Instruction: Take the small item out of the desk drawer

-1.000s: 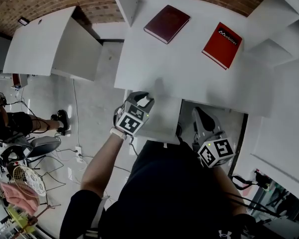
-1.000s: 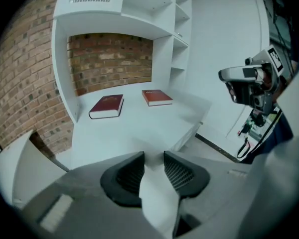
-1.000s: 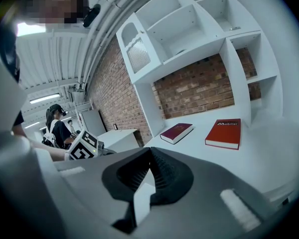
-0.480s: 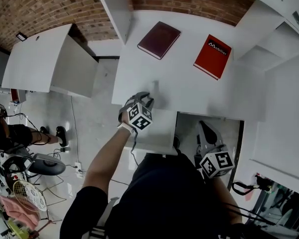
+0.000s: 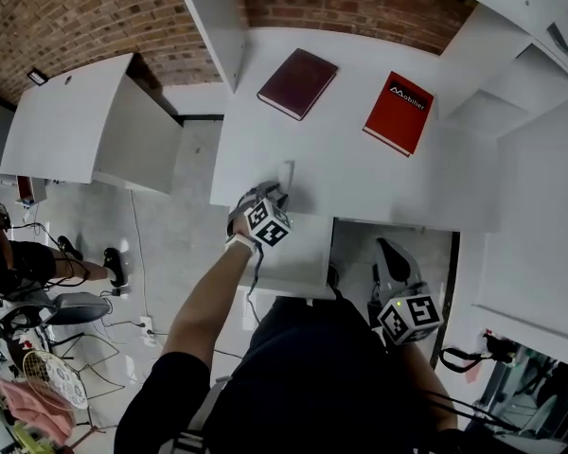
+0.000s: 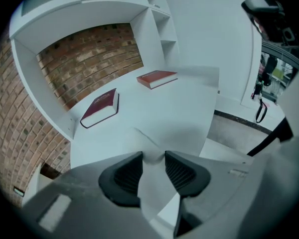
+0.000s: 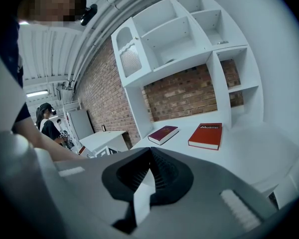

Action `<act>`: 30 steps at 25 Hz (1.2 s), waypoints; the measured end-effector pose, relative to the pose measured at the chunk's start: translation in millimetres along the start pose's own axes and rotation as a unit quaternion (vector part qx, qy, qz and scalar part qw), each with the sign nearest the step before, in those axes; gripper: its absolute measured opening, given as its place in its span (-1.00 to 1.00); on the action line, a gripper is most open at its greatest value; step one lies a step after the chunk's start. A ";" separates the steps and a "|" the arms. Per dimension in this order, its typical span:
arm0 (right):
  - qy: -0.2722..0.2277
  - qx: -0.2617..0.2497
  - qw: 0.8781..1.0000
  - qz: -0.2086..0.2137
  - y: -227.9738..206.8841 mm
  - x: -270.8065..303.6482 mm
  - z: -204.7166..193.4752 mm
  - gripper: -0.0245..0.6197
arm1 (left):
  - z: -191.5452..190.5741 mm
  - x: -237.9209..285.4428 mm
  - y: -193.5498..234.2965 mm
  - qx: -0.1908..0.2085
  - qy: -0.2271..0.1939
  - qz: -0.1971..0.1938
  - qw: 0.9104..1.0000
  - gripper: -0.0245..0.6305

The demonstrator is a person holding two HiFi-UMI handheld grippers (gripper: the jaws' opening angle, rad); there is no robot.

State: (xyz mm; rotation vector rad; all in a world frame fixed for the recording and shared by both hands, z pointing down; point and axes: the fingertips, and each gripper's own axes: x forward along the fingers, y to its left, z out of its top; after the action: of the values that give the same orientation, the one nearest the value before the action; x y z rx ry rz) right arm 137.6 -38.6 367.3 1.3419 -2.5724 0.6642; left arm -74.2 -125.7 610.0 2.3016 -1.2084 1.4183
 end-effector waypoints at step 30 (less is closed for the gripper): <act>-0.037 -0.042 0.996 0.073 35.8 44.0 47.0 -0.91 | 116.2 -261.5 33.3 -0.199 -0.294 0.072 0.932 -0.41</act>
State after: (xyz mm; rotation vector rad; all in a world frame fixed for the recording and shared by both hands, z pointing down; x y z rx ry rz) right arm 85.7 -74.7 329.7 1.1839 -2.7447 0.5319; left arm -76.8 -66.7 328.0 2.4305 -1.6581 0.4275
